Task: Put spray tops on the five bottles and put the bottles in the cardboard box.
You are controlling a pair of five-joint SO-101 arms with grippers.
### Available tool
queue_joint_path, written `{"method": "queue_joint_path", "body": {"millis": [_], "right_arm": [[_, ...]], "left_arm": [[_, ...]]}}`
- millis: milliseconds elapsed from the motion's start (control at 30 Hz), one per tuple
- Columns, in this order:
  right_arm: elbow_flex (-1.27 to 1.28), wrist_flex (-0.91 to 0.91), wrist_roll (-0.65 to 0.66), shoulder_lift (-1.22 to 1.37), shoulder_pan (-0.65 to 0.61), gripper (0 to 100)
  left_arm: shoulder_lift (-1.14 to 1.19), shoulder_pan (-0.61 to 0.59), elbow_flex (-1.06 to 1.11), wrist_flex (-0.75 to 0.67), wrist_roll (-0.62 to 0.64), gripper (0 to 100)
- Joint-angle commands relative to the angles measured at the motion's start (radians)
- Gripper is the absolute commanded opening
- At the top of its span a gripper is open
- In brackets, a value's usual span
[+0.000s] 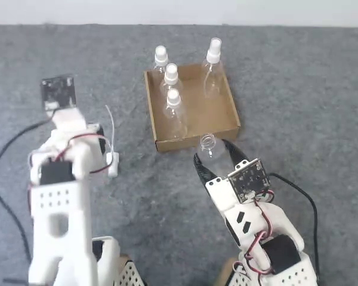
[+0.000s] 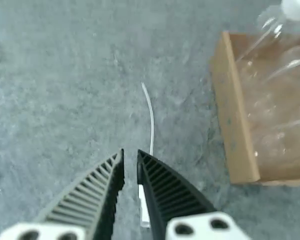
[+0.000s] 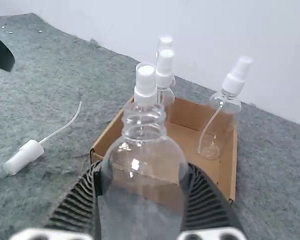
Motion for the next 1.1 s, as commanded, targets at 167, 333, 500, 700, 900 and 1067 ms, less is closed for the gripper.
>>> {"method": "queue_joint_path", "body": {"millis": [167,333,500,700,900,1067], "right_arm": [[-0.014,-0.021,0.002,0.008,0.018,0.6],[-0.014,-0.021,0.002,0.008,0.018,0.6],[-0.014,-0.019,0.002,0.008,0.018,0.6],[-0.012,-0.018,0.002,0.008,0.018,0.6],[-0.012,-0.018,0.002,0.008,0.018,0.6],[-0.012,-0.018,0.002,0.008,0.018,0.6]], "left_arm": [[0.377,0.005,-0.205,0.003,-0.009,5],[0.531,0.005,-0.275,0.003,-0.005,11],[0.677,0.005,-0.348,0.002,-0.011,13],[0.847,0.006,-0.473,0.002,-0.058,14],[0.994,0.002,-0.595,0.002,-0.064,14],[1.082,-0.008,-0.661,0.002,-0.021,13]]}}
